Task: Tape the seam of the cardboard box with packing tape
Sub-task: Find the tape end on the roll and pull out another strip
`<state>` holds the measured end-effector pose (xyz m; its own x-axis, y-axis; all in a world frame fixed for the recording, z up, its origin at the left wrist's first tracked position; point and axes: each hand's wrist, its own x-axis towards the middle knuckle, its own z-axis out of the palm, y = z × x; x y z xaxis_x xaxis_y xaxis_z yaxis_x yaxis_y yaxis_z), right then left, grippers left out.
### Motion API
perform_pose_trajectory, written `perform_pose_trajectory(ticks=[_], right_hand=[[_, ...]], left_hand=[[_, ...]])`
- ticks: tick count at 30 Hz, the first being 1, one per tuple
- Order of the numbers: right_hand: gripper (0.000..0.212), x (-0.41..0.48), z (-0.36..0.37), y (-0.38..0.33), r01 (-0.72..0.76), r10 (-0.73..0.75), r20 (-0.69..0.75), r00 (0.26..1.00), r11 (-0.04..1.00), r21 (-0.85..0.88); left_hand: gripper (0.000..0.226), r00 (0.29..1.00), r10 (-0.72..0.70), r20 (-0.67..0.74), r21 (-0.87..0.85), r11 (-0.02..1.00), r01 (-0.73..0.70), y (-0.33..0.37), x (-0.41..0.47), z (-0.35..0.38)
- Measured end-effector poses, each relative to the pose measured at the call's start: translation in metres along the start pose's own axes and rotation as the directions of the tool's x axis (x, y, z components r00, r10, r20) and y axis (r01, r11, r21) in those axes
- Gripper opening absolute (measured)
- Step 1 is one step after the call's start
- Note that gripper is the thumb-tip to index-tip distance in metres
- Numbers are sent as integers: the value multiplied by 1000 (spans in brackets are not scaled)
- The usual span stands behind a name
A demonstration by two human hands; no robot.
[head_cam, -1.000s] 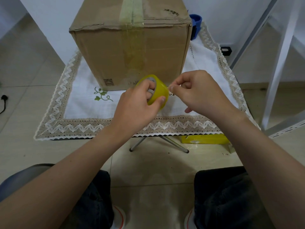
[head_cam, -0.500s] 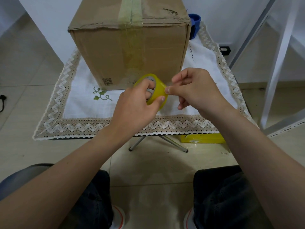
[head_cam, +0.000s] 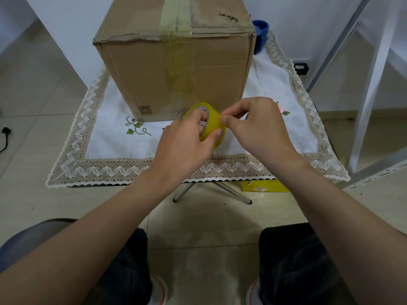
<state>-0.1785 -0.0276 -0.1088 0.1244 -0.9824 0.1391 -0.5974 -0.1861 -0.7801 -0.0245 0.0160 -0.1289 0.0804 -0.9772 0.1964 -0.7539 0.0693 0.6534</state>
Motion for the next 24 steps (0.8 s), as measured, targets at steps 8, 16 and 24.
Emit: perform_pose_trajectory(ticks=[8,16,24], right_hand=[[10,-5,-1,-6,77,-79,-17,997,993,-90],[8,-6,-3,-8,100,-104,-29,994,987,-127],[7,-9,-2,-14,186,-191,-40,981,976,-114]], left_hand=[[28,999,-36,-16,37,999,37,3,2,3],[30,998,-59,-35,66,996,62,9,0,3],[19,989,-149,-5,-67,987,148,11,6,-9]])
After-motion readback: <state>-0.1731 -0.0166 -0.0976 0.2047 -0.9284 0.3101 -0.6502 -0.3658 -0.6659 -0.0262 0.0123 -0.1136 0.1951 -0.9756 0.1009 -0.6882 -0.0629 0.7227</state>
